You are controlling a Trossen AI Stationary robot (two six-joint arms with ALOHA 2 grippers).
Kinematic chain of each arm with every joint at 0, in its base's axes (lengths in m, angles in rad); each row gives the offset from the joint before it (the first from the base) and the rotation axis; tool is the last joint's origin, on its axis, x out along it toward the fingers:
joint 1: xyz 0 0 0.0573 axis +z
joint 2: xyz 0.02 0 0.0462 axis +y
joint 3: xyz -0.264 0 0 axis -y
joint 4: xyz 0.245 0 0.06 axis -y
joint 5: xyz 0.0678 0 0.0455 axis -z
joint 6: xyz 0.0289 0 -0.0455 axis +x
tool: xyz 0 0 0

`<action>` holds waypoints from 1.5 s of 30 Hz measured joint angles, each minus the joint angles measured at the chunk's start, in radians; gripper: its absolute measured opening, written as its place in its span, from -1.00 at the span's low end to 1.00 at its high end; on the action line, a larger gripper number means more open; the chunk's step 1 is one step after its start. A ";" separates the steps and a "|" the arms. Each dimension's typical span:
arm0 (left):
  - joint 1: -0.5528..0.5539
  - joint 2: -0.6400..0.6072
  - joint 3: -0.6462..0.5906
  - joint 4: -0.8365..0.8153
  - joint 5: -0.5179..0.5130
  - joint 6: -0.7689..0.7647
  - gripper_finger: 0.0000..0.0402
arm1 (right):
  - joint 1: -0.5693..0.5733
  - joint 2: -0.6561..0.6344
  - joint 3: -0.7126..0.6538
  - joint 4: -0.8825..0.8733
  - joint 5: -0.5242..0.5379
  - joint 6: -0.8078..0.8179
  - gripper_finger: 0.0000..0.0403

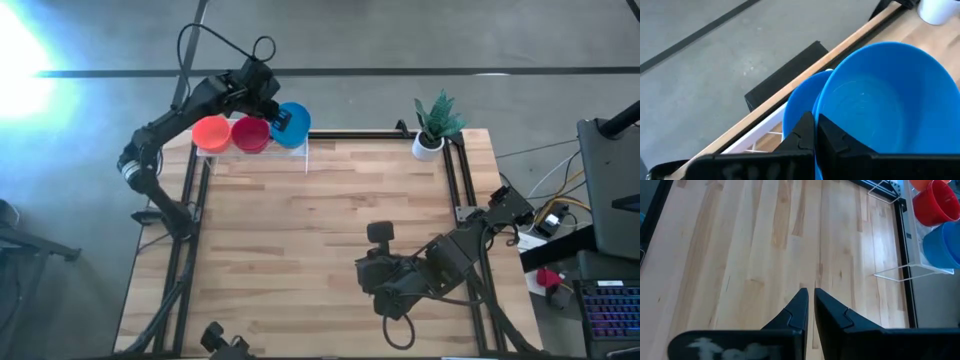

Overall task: Pick & Place Mini bowls
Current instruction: Stack the blue bowl on top of the blue bowl on the shelf

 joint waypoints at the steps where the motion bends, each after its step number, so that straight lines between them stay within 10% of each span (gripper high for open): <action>1: 0.000 0.000 0.000 -0.001 0.003 0.000 -1.00 | 0.000 0.000 0.000 0.000 0.000 -0.001 -0.87; 23: 0.000 0.000 0.032 -0.004 -0.045 0.073 -0.57 | 0.000 0.000 0.000 0.000 -0.001 -0.006 -0.87; 45: -0.017 0.001 -0.001 -0.107 -0.044 0.098 -0.99 | 0.000 0.000 0.000 0.000 -0.001 -0.014 -0.87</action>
